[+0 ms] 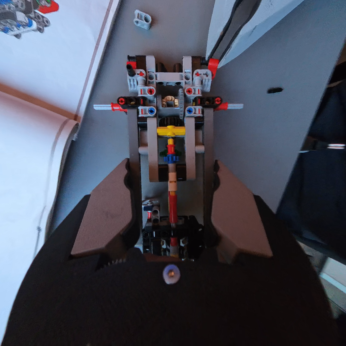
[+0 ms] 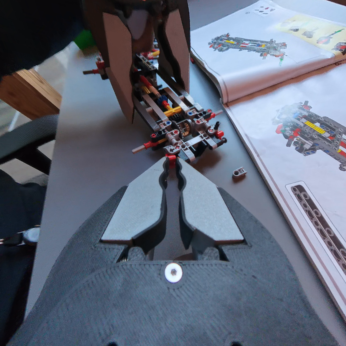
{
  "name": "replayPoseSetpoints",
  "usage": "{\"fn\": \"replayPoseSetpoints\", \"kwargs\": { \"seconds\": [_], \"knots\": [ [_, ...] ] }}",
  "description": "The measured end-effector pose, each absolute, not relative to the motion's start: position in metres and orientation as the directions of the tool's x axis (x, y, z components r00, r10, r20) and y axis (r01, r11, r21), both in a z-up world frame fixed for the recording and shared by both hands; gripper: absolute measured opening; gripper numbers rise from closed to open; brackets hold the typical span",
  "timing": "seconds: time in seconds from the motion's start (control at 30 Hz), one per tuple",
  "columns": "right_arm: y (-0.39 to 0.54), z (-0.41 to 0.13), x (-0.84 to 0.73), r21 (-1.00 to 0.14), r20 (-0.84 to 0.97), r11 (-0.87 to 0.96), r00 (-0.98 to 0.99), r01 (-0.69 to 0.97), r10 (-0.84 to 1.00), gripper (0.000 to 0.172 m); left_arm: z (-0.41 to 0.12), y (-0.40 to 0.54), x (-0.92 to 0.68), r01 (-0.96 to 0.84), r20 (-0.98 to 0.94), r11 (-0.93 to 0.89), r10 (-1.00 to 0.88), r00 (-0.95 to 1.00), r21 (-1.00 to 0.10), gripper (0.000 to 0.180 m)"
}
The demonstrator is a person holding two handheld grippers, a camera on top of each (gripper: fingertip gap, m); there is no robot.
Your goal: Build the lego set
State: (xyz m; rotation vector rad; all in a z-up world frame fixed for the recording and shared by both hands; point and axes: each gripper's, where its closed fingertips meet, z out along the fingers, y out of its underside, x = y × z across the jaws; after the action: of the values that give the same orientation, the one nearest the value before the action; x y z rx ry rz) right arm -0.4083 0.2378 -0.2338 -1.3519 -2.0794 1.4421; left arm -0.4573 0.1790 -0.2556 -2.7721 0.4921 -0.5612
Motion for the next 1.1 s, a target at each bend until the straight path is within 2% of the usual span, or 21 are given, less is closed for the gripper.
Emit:
{"fn": "replayPoseSetpoints", "kwargs": {
  "seconds": [0.2,0.5,0.77,0.93,1.03,1.1],
  "knots": [
    [0.238,-0.221,-0.408,-0.848,-0.365,-0.044,-0.521,0.528,0.771,0.004,-0.248,0.174,-0.449,-0.140,0.582,-0.945,-0.294,0.758,-0.294,0.085],
    [0.246,-0.193,-0.408,-0.840,-0.465,-0.186,-0.501,0.509,0.730,0.003,-0.236,0.176,-0.433,0.010,0.783,-0.959,-0.224,0.580,-0.282,0.085],
    [0.233,-0.182,-0.400,-0.862,-0.386,-0.068,-0.563,0.502,0.731,0.003,-0.228,0.162,-0.408,0.081,0.880,-0.966,-0.186,0.438,-0.244,0.082],
    [0.229,-0.166,-0.388,-0.920,-0.290,-0.002,-0.676,0.393,0.678,0.003,-0.227,0.161,-0.406,0.124,0.925,-0.963,-0.187,0.331,-0.239,0.077],
    [0.239,-0.177,-0.375,-0.928,-0.210,0.076,-0.680,0.365,0.702,0.003,-0.228,0.163,-0.409,0.129,0.910,-0.954,-0.211,0.357,-0.272,0.077],
    [0.246,-0.195,-0.372,-0.896,-0.266,0.057,-0.636,0.440,0.724,0.003,-0.229,0.166,-0.414,0.138,0.888,-0.945,-0.219,0.405,-0.296,0.079]
  ]
}}
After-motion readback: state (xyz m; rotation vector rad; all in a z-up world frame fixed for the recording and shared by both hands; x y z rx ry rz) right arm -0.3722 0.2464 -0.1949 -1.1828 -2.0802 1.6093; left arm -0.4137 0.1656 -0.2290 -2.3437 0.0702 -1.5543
